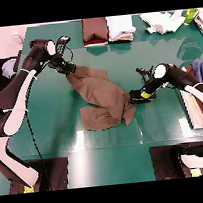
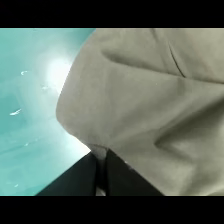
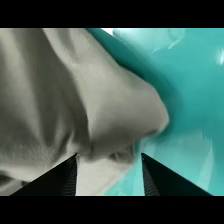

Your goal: Fold the shirts.

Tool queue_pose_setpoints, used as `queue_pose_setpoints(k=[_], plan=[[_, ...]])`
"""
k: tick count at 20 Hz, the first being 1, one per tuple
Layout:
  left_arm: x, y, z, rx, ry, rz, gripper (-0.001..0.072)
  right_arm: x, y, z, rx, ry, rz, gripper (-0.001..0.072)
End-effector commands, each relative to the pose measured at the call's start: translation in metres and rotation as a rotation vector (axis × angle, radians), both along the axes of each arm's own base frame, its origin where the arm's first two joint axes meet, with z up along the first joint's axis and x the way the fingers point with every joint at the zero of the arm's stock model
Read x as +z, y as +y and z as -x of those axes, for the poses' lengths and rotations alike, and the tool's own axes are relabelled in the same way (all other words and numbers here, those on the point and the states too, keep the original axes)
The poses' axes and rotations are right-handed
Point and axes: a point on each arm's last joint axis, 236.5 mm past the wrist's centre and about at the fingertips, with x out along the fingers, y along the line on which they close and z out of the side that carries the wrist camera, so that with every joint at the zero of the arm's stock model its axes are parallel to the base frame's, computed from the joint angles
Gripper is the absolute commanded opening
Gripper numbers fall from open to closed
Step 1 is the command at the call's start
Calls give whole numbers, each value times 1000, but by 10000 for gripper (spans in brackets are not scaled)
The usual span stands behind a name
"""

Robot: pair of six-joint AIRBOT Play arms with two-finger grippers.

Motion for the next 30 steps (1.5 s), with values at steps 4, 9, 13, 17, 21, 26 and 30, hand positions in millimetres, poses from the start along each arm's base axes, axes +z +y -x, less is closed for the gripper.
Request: queue_pose_setpoints(k=[4,9,13,17,21,26,30], plan=[[2,1,1,0,4,-2,29,-8,2,-2,23,-10,17,18],[101,5,-11,3,-236,37,29,85,-32,-46,0,-298,57,17],[274,16,22,9,-577,147,29,257,-69,-79,-81,-717,48,16],[418,39,109,7,-888,267,29,409,-92,-52,-143,-1088,24,16],[496,50,190,-30,-1085,386,29,490,-101,-13,-150,-1286,22,16],[532,48,236,-77,-1181,483,29,543,-101,3,-132,-1396,27,16],[492,34,199,-93,-1065,431,29,535,-98,-40,-119,-1346,32,15]])
